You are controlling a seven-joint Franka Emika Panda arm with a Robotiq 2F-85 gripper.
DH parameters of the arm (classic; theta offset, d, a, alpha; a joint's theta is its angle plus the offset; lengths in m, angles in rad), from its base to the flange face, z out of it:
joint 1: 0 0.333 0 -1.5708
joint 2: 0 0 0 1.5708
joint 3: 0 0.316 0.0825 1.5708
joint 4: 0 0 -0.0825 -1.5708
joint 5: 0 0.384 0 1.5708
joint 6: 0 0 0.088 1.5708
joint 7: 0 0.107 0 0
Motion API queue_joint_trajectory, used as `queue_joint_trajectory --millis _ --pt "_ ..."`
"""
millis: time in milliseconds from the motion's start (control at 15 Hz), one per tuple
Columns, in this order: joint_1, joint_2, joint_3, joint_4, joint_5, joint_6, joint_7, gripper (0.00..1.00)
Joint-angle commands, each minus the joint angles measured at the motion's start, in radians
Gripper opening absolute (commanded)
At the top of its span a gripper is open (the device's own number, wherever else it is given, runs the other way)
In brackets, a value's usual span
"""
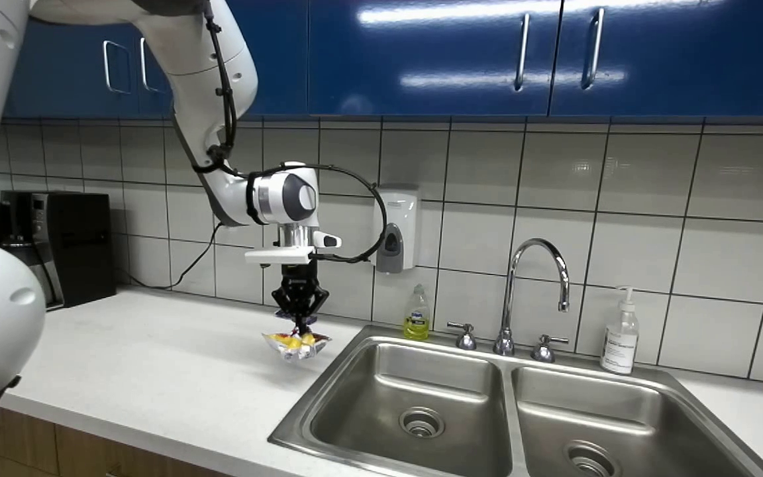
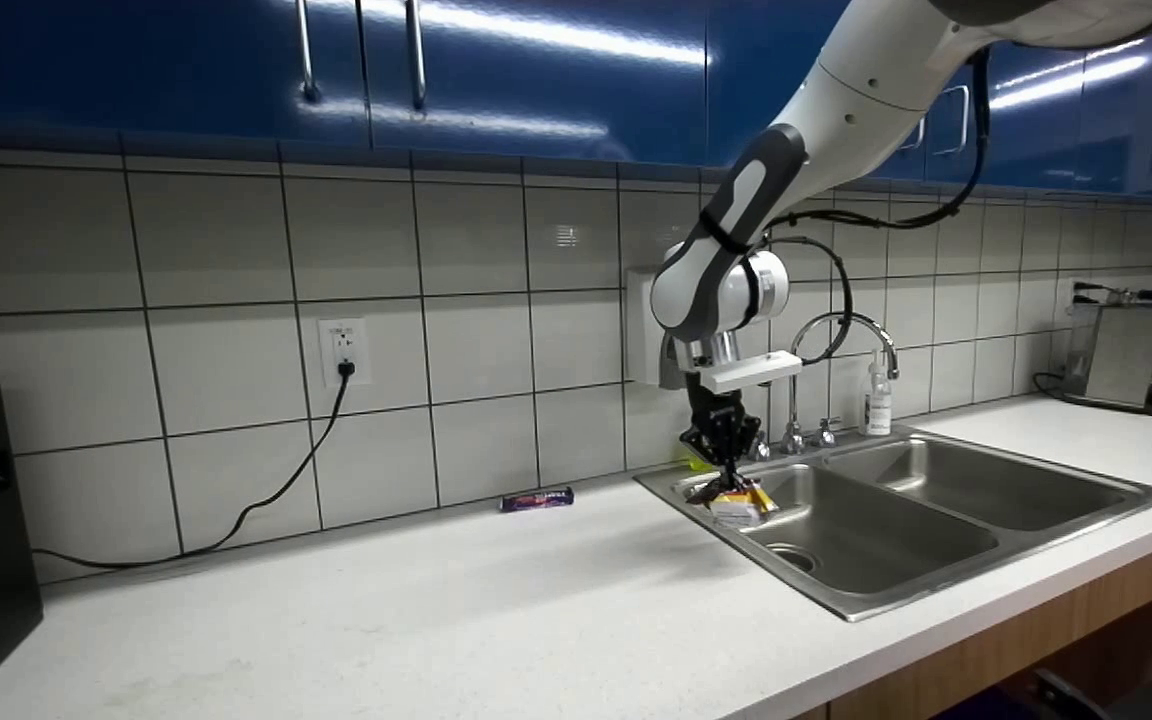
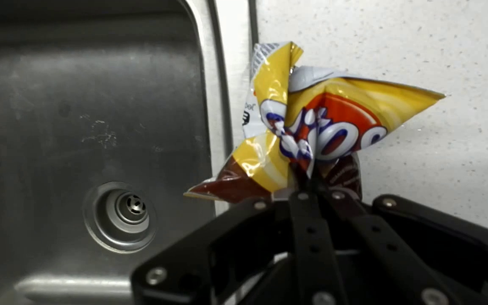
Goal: Put the packet in the sink
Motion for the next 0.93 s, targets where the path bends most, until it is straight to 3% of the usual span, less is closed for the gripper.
queue_joint_trajectory --millis 0,467,867 --pt "-0.085 -0.062 -0.014 -0.047 -0.004 -0.004 -0.084 0.00" --pt "-0.235 -0.017 -0.086 0.028 0.002 -0.013 -0.223 0.00" --pt "-0.299 0.102 -0.104 0.129 0.010 0.010 -0.257 0.00"
